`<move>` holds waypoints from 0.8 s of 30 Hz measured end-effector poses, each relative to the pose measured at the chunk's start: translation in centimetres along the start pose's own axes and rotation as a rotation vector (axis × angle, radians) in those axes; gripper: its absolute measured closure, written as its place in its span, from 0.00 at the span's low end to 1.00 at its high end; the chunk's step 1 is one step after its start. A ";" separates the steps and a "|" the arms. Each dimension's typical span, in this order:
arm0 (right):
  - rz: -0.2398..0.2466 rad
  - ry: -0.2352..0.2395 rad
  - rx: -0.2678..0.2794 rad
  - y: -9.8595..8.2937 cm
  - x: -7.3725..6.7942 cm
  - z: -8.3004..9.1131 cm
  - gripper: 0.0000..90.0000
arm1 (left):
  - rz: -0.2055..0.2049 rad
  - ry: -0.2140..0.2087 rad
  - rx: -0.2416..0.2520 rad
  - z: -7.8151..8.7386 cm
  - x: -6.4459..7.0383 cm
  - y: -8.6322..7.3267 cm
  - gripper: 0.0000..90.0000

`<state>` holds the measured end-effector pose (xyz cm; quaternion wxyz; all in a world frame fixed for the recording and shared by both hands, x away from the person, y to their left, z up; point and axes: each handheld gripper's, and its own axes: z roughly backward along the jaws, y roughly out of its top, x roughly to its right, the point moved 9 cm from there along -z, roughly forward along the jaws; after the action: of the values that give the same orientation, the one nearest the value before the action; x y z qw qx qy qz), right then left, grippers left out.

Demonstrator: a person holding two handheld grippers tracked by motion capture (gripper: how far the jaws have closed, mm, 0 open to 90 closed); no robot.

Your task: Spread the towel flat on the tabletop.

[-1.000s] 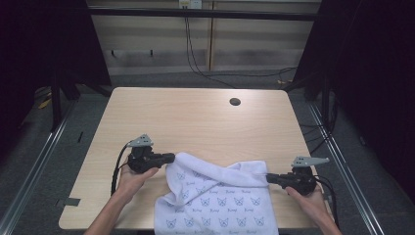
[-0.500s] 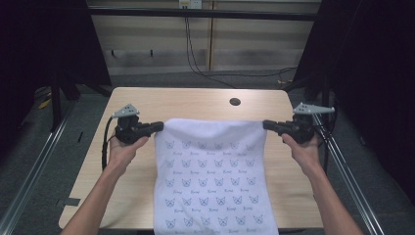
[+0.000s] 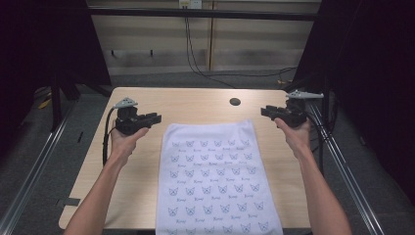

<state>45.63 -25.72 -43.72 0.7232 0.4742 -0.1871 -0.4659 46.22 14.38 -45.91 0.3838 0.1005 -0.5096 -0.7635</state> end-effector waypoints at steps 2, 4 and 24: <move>0.011 0.015 -0.020 -1.0 -0.5 0.4 0.74 | -0.003 -0.014 -0.024 0.1 0.6 -1.1 0.78; 0.022 0.046 -0.037 -2.1 -1.1 0.8 0.73 | -0.013 -0.028 -0.045 0.1 1.1 -2.1 0.79; 0.097 0.166 -0.304 -13.5 -4.6 -4.2 0.73 | -0.025 -0.108 -0.244 -1.3 3.7 -11.6 0.79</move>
<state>39.62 -21.28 -56.58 0.8211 0.3866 -0.0768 -0.4128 38.80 13.07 -55.55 0.3557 0.0180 -0.4315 -0.8289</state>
